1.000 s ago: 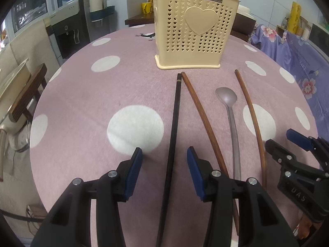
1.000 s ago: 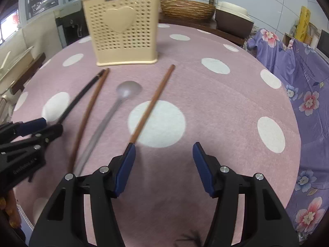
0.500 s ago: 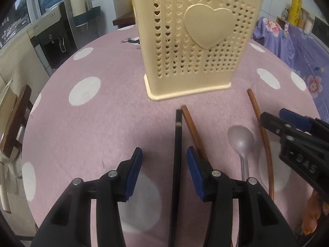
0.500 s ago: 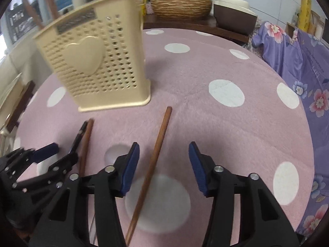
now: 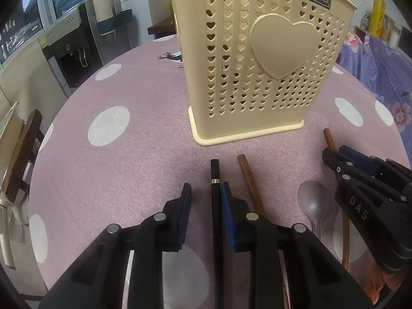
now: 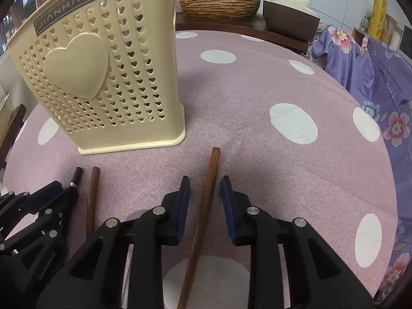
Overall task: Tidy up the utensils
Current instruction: 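Grasp the black chopstick with the left tool while the right tool grasps a wooden chopstick, then lift and carry both chopsticks over the cream basket with both tools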
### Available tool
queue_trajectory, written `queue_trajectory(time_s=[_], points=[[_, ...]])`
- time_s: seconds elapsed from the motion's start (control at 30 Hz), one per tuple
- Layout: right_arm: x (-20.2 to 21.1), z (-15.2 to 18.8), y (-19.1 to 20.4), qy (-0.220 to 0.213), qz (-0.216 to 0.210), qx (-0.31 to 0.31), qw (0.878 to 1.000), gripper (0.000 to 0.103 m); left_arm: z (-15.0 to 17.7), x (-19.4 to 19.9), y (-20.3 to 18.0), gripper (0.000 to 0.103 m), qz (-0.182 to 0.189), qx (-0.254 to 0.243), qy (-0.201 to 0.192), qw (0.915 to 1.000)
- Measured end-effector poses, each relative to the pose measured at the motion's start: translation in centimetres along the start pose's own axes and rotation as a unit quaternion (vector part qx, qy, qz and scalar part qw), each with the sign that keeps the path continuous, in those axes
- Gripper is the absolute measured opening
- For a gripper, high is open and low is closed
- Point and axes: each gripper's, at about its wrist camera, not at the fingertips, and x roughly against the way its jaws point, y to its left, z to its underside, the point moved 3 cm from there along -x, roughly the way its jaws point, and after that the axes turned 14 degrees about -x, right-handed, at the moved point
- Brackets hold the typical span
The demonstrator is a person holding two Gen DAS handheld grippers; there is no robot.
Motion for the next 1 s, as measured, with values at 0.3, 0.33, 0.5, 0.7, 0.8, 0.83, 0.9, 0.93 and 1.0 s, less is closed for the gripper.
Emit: queue_trajectory(time_s=[0.3, 0.33, 0.5, 0.7, 0.8, 0.83, 0.9, 0.93, 1.0], points=[[-0.1, -0.1, 0.2, 0.0, -0.01, 0.008, 1.0, 0.008, -0.1, 0.1, -0.6, 0.012, -0.005, -0.01, -0.004, 0.9999], [0.0, 0.0, 0.1, 0.001, -0.012, 0.007, 1.0, 0.008, -0.1, 0.1, -0.7, 0.009, -0.007, -0.013, -0.005, 0.9999], [-0.1, -0.2, -0.4, 0.005, -0.032, -0.002, 0.999, 0.008, 0.0, 0.3, -0.7, 0.009, -0.007, -0.009, -0.007, 0.9999], [0.0, -0.3, -1.2, 0.013, -0.054, -0.02, 0.998, 0.008, -0.1, 0.2, -0.3, 0.009, -0.004, -0.001, -0.008, 1.0], [0.4, -0.4, -1.6, 0.01, -0.062, -0.025, 0.998, 0.008, 0.0, 0.2, 0.0, 0.009, 0.001, 0.004, -0.009, 0.9999], [0.6, -0.4, -1.7, 0.006, -0.064, -0.027, 0.998, 0.008, 0.0, 0.3, 0.2, 0.009, 0.002, 0.007, -0.011, 0.9999], [1.3, -0.5, -2.0, 0.0, -0.075, -0.031, 0.997, 0.008, 0.1, 0.5, 0.6, 0.009, 0.004, 0.013, -0.015, 0.9998], [1.6, -0.5, -2.1, -0.004, -0.079, -0.032, 0.996, 0.008, 0.2, 0.7, 0.8, 0.009, 0.006, 0.016, -0.018, 0.9997], [2.2, -0.6, -2.4, -0.01, -0.087, -0.036, 0.996, 0.008, 0.3, 1.1, 1.1, 0.009, 0.01, 0.023, -0.024, 0.9994]])
